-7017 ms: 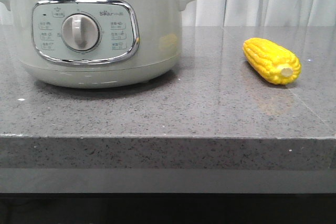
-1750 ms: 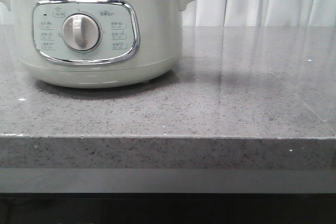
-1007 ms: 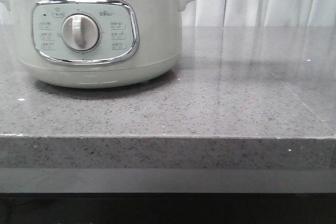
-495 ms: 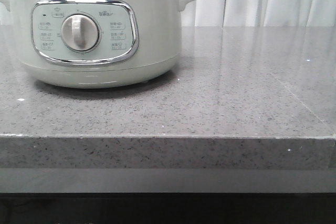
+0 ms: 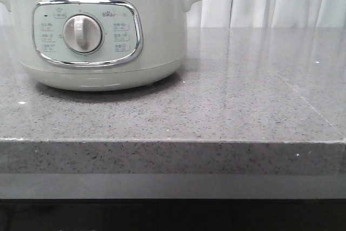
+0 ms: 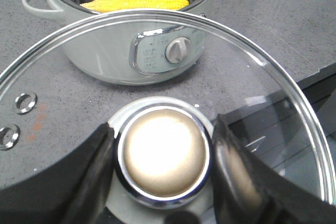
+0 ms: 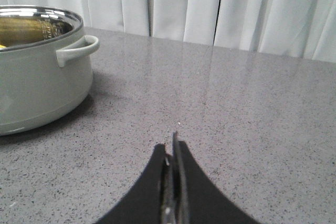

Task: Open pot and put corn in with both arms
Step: 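Withdraw the right gripper and bring the held lid over the pot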

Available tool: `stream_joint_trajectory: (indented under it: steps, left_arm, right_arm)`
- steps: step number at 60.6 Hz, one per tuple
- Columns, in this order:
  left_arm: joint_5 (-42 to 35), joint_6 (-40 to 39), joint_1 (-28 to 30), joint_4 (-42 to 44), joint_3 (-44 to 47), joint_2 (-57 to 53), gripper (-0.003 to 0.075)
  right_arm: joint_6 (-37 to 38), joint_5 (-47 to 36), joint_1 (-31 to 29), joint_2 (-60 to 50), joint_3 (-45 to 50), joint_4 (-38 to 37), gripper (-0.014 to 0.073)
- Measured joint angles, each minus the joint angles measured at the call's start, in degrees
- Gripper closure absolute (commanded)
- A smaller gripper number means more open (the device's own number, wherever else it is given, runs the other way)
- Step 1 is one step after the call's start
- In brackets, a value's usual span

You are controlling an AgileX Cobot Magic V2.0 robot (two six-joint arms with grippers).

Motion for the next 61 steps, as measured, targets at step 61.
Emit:
stream_joint_trajectory:
  steps: [61]
  left_arm:
    - [-1.97,0.00,0.00,0.00,-56.25,70.24,0.0552]
  right_arm:
    - [-0.09,-1.35,0.00,-0.25,0.24,0.00,0.0661]
